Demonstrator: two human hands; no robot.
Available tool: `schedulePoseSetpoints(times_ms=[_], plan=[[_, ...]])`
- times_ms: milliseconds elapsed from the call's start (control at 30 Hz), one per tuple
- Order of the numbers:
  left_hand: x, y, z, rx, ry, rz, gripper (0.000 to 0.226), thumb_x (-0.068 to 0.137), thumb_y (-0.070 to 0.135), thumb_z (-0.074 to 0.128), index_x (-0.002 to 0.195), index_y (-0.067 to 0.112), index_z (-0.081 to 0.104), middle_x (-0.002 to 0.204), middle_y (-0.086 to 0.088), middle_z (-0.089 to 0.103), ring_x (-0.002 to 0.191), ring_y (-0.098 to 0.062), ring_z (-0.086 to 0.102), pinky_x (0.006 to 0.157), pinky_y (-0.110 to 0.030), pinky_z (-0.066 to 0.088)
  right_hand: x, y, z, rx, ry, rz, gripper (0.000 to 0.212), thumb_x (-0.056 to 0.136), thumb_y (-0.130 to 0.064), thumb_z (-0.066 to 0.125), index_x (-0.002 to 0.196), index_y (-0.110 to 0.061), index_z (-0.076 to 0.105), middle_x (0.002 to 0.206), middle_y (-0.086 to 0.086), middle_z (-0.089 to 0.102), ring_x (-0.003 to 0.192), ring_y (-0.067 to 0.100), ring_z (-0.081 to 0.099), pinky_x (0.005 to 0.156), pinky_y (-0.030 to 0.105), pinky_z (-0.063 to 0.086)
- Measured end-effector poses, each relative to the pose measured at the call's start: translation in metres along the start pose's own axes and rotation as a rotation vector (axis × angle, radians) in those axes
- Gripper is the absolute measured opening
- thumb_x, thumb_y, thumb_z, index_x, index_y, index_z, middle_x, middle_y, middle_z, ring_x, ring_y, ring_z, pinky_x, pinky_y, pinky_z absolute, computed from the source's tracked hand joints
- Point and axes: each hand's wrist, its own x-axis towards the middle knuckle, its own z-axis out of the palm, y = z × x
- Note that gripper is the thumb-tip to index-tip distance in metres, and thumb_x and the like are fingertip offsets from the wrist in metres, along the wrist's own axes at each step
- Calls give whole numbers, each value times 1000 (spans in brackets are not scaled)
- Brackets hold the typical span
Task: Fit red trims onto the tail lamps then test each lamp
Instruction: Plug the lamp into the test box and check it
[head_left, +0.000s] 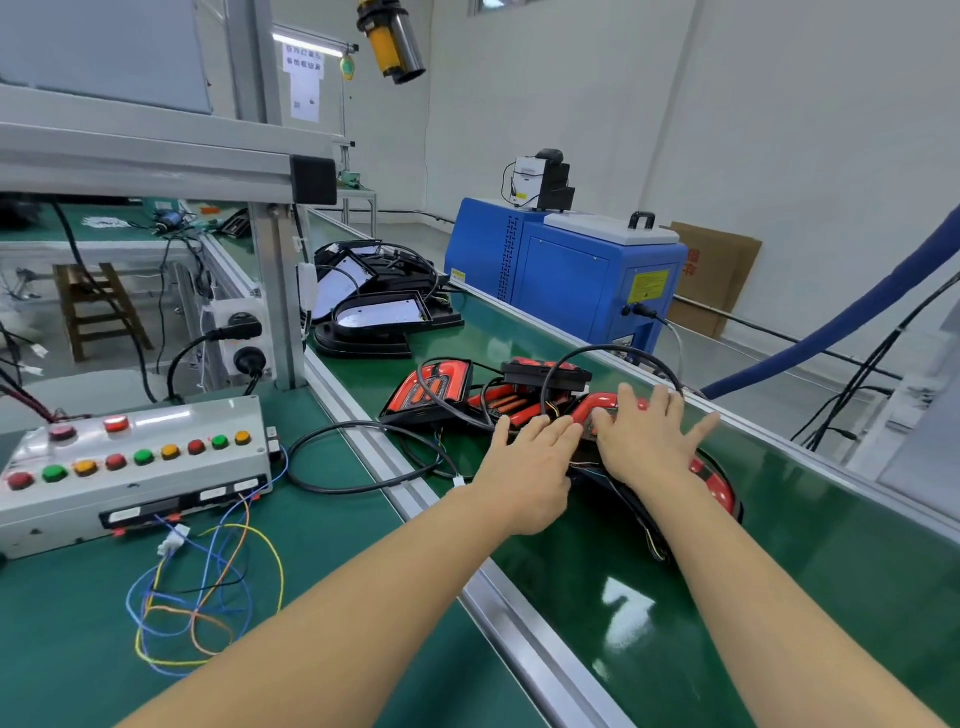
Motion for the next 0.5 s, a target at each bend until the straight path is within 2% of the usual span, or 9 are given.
schedulePoseSetpoints(times_ms=[300, 500], plan=[[-58, -45, -3, 74, -104, -223, 61, 103, 29, 29, 152, 17, -5, 160, 3, -7, 147, -21, -9, 113, -53, -11, -47, -61, 9, 39, -99, -256, 58, 102, -53, 15, 154, -30, 12, 163, 11, 2, 150, 28, -2, 111, 65, -10], [-110, -72, -9, 110, -79, -398, 62, 103, 29, 28, 152, 19, -9, 160, 3, -12, 146, -24, -13, 112, -56, -13, -83, -105, 20, 42, -94, -431, 57, 102, -52, 13, 154, -31, 6, 163, 8, 2, 150, 25, -1, 111, 65, -8]])
